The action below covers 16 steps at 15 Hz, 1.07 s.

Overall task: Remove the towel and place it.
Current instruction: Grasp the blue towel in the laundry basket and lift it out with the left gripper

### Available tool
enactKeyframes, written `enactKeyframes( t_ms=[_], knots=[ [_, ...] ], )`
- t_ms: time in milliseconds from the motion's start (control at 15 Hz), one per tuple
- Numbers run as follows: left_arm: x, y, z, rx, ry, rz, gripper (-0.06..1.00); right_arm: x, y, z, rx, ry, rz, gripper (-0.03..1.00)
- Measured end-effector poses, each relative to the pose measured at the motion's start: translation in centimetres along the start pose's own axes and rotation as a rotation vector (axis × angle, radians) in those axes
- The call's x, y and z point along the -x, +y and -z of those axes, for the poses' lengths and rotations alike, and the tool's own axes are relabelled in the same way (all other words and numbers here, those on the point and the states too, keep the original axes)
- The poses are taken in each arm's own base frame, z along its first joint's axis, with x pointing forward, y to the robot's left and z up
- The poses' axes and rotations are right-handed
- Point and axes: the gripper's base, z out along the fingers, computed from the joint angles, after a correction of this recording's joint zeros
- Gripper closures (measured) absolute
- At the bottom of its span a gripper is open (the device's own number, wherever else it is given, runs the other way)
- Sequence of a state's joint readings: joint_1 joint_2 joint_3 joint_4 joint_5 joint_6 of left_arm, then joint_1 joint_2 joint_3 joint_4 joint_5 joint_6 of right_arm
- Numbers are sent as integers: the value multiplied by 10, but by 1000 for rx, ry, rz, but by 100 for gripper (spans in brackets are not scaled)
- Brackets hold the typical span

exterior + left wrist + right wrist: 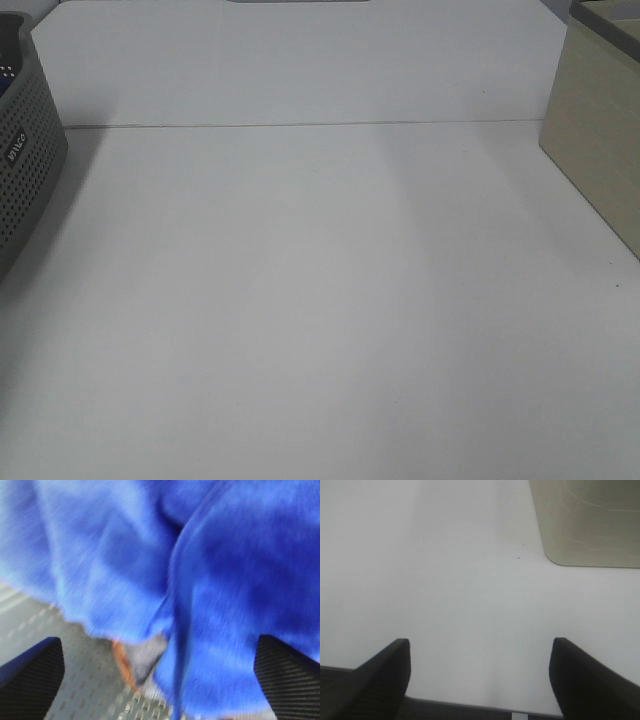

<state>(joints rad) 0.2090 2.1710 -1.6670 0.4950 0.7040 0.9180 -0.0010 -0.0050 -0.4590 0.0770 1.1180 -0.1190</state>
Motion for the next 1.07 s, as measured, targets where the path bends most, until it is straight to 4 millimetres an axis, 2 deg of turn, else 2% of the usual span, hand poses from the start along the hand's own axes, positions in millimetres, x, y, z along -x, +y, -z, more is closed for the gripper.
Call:
enactKeyframes(
  t_ms=[200, 267, 333, 400, 533, 600, 1067],
  knots=[
    [3, -5, -14, -22, 8, -12, -1, 0, 0, 0, 0, 0, 0, 21],
    [3, -6, -15, -24, 9, -13, 4, 0, 0, 0, 0, 0, 0, 21],
    [3, -5, -15, -20, 9, -15, 13, 0, 0, 0, 0, 0, 0, 21],
    [3, -4, -15, -14, 12, -21, 27, 0, 0, 0, 0, 0, 0, 21],
    [2, -4, -15, -8, 19, -33, 65, 0, 0, 0, 0, 0, 0, 21],
    [2, -3, -15, -2, 27, -45, 93, 0, 0, 0, 0, 0, 0, 21],
    [0, 0, -9, 10, 28, -44, 94, 0, 0, 0, 0, 0, 0, 21]
  ],
)
